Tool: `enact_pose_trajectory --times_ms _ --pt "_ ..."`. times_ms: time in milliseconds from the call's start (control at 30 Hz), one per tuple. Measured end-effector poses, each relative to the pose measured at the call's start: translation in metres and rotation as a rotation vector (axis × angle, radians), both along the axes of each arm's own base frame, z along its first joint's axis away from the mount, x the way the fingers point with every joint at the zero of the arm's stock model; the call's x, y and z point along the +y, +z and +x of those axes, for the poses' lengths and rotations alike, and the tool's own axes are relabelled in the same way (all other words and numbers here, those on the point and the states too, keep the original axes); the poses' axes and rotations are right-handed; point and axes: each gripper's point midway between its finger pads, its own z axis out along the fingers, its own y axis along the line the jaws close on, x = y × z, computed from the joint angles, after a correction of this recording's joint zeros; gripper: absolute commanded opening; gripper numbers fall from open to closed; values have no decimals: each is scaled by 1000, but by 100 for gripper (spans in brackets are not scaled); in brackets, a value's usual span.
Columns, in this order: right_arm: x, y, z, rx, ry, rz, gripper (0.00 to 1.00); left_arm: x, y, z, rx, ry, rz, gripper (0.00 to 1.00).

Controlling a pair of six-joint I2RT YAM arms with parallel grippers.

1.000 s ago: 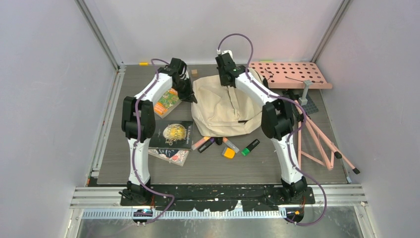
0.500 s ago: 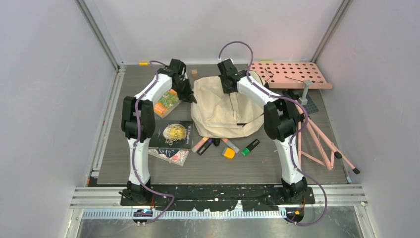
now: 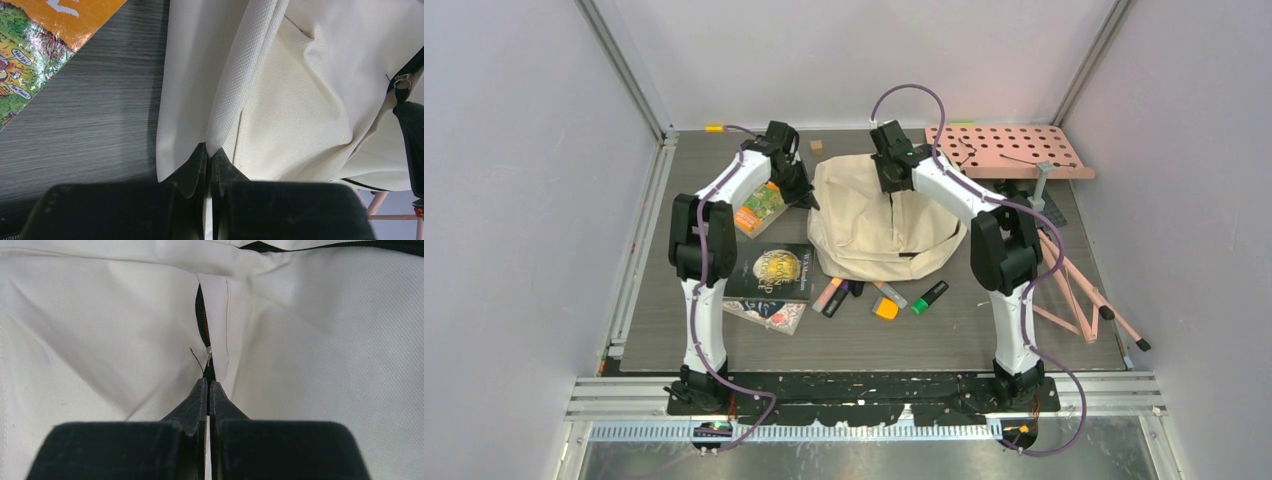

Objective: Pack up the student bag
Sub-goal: Unzip the student bag at the center of the board.

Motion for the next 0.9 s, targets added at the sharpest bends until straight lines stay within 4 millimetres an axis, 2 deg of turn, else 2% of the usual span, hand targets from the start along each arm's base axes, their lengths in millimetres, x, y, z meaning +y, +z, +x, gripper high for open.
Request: enact_pose_trajectory --times_ms 300,467,667,900 --pt "5 -5 -17 50 46 39 0 1 -1 2 2 24 4 0" --pt "8 -13 -33 110 80 60 1 2 -1 3 4 42 8 0" --pt "3 -23 -55 191 98 51 0 3 -1 7 -8 59 15 0" --pt "-4 -5 -68 185 99 56 0 4 -1 9 -9 72 18 0"
